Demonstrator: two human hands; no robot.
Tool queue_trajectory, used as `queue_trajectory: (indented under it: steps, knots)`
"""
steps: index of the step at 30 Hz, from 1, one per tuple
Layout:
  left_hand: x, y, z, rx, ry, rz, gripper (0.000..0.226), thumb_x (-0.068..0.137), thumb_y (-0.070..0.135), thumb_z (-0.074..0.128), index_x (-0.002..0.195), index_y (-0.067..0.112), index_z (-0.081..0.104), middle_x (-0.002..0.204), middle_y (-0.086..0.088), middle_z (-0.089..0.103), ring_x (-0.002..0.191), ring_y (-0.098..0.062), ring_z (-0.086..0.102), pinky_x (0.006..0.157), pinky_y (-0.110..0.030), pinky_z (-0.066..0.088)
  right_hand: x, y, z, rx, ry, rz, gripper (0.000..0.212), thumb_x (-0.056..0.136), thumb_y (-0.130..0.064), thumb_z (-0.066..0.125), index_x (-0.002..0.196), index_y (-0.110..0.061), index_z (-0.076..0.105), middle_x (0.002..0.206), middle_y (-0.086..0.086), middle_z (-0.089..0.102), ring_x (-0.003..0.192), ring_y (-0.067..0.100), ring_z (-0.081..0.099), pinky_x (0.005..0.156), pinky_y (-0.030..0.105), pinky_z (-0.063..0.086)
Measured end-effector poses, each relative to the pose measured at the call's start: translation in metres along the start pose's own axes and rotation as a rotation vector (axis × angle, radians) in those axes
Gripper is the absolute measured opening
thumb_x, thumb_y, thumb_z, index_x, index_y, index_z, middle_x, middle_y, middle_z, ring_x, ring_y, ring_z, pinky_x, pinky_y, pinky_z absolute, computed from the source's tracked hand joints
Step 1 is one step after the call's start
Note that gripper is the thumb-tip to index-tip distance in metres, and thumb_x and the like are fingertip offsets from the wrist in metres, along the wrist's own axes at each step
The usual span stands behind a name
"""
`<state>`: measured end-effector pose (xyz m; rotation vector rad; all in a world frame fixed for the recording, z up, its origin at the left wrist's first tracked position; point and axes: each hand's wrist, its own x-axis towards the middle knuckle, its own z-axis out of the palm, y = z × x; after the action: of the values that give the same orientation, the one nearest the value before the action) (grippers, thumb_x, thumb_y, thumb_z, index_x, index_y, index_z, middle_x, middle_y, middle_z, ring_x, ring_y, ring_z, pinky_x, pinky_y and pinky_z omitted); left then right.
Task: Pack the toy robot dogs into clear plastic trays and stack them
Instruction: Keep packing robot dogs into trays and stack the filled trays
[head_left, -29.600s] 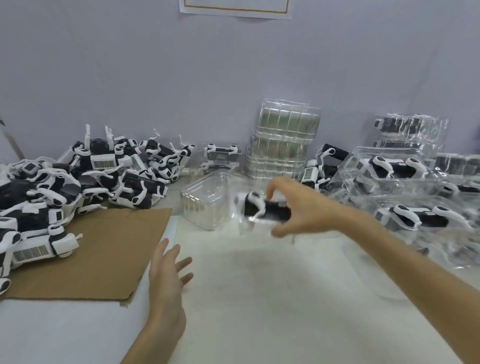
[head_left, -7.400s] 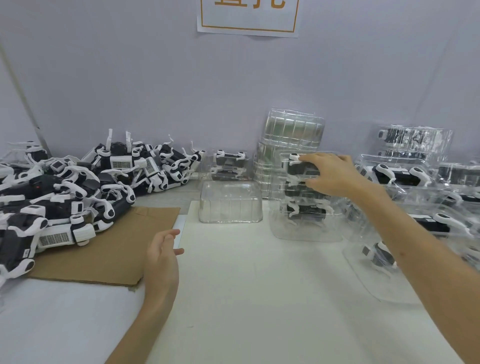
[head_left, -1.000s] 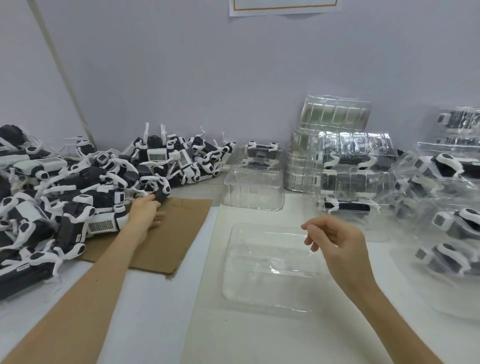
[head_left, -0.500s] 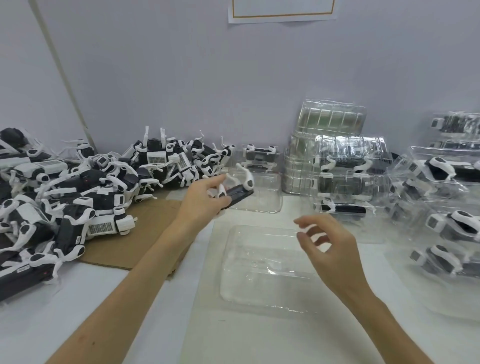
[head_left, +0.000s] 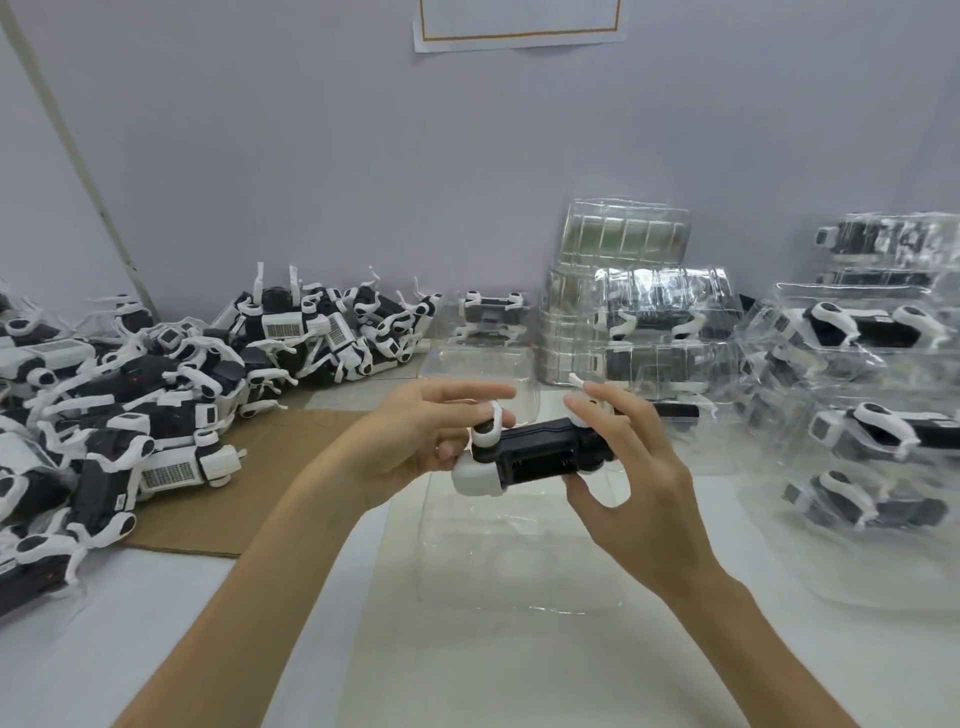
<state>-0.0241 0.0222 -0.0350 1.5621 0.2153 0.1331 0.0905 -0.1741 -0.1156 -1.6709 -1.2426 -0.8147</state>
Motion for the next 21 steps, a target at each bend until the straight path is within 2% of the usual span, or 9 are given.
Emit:
queue_trajectory:
  steps: [2,4,7,9,12,16,18,19,21]
  knots:
    - [-0.001,-0.003,-0.002,-0.018,0.049,0.043,0.026,0.091,0.015,0.065,0.116,0.018,0.072,0.111,-0.010,0.074,0.049,-0.005,0.043,0.059,-0.015,0.046,0.001,0.000,-0.002,0.015,0.032,-0.012,0.068,0.073,-0.006,0.079,0.135,-0.013,0.054,0.138,0.004,0.052,0.126,0.012,0.052,0.096,0.026,0.052]
    - [-0.003,-0.006,-0.002,0.071,0.119,0.134,0.023,0.090,0.021,0.067,0.113,0.020,0.073,0.111,-0.004,0.074,0.057,-0.007,0.052,0.073,-0.026,0.046,0.002,-0.002,-0.003,0.021,0.065,-0.010,0.061,0.076,-0.014,0.075,0.134,-0.011,0.055,0.134,0.005,0.054,0.125,0.015,0.053,0.099,0.024,0.049]
    - [-0.008,-0.012,0.000,0.301,0.154,0.260,0.025,0.093,0.036,0.065,0.117,0.030,0.070,0.115,0.011,0.073,0.087,-0.002,0.065,0.084,-0.029,0.045,0.003,-0.005,-0.002,0.061,0.125,0.058,0.054,0.079,-0.022,0.074,0.129,-0.008,0.060,0.124,0.006,0.057,0.119,0.007,0.053,0.096,0.015,0.045]
    - [-0.008,-0.019,0.001,0.383,0.160,0.318,0.036,0.087,0.045,0.065,0.121,0.035,0.067,0.119,0.018,0.069,0.108,0.004,0.062,0.091,-0.027,0.045,0.003,-0.006,-0.003,0.060,0.181,0.138,0.050,0.078,-0.020,0.077,0.124,-0.007,0.062,0.120,0.005,0.059,0.113,0.002,0.053,0.092,0.010,0.044]
    - [-0.007,-0.046,-0.004,0.564,0.239,0.310,0.047,0.084,0.054,0.069,0.128,0.043,0.058,0.131,0.025,0.059,0.123,0.008,0.050,0.106,-0.028,0.039,0.006,-0.005,-0.008,0.093,0.285,0.332,0.046,0.077,-0.030,0.075,0.119,-0.012,0.063,0.107,-0.003,0.064,0.094,0.006,0.059,0.082,0.011,0.047]
    - [-0.012,-0.095,-0.007,0.541,0.205,0.200,0.050,0.089,0.038,0.070,0.135,0.042,0.049,0.145,0.028,0.040,0.134,0.012,0.033,0.117,-0.032,0.028,0.010,-0.002,-0.014,0.218,0.385,0.581,0.040,0.074,-0.047,0.070,0.108,-0.028,0.061,0.095,-0.015,0.067,0.076,0.001,0.060,0.066,0.011,0.046]
    - [-0.012,-0.107,-0.001,0.486,0.240,0.224,0.054,0.083,0.034,0.061,0.136,0.040,0.048,0.145,0.029,0.039,0.134,0.015,0.032,0.116,-0.030,0.027,0.010,0.002,-0.014,0.302,0.377,0.683,0.036,0.073,-0.044,0.073,0.101,-0.029,0.056,0.093,-0.004,0.069,0.066,0.005,0.062,0.056,0.016,0.048]
    - [-0.011,-0.110,0.003,0.457,0.264,0.232,0.058,0.080,0.032,0.057,0.137,0.039,0.047,0.143,0.028,0.041,0.133,0.014,0.033,0.115,-0.028,0.027,0.010,0.002,-0.014,0.334,0.355,0.732,0.038,0.072,-0.045,0.074,0.100,-0.029,0.053,0.094,0.001,0.070,0.068,0.011,0.065,0.056,0.021,0.050]
    - [-0.009,-0.114,0.012,0.394,0.285,0.243,0.060,0.080,0.031,0.051,0.140,0.037,0.045,0.142,0.028,0.043,0.133,0.013,0.033,0.112,-0.022,0.026,0.008,0.002,-0.012,0.329,0.299,0.794,0.042,0.070,-0.048,0.077,0.099,-0.031,0.052,0.096,0.005,0.070,0.078,0.023,0.067,0.064,0.030,0.053]
